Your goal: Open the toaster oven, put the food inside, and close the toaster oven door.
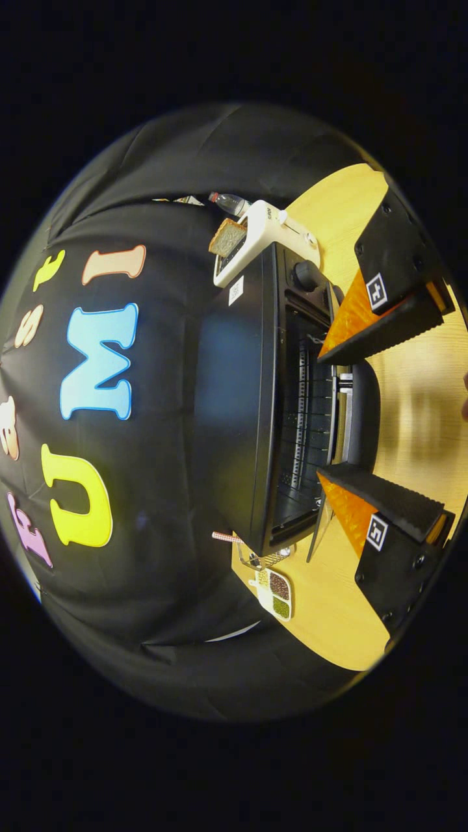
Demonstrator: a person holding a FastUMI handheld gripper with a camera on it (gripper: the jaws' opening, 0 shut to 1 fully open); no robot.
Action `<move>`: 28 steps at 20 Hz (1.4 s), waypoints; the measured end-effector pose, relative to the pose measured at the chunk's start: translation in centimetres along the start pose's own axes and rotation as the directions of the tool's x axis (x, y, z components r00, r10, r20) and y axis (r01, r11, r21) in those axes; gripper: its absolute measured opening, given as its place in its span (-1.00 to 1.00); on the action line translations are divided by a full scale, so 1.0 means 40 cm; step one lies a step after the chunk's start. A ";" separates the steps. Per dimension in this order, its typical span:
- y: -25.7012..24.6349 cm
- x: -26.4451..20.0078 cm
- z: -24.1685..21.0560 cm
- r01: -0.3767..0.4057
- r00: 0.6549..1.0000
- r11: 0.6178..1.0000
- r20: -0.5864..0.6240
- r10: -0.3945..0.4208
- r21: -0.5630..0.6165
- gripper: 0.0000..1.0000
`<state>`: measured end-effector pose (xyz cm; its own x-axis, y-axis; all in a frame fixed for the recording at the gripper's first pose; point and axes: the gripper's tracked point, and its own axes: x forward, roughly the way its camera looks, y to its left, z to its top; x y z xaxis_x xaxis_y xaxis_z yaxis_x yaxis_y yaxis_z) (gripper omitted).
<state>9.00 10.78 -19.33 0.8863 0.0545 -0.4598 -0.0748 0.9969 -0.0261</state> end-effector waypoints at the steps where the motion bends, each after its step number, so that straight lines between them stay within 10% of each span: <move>1: -0.002 -0.003 -0.005 -0.001 1.000 1.000 -0.008 0.001 0.004 0.95; 12: 0.022 -0.075 -0.195 -0.003 0.986 1.000 -0.166 0.002 -0.009 0.94; 18: -0.015 -0.081 -0.441 -0.014 0.892 1.000 -0.451 0.024 0.025 0.95; 28: -0.191 -0.197 -0.322 -0.080 0.924 0.993 -0.381 0.040 -0.090 0.95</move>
<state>-3.29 2.01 -26.94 0.6420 0.0682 -0.7637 -0.1863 0.9801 -0.0691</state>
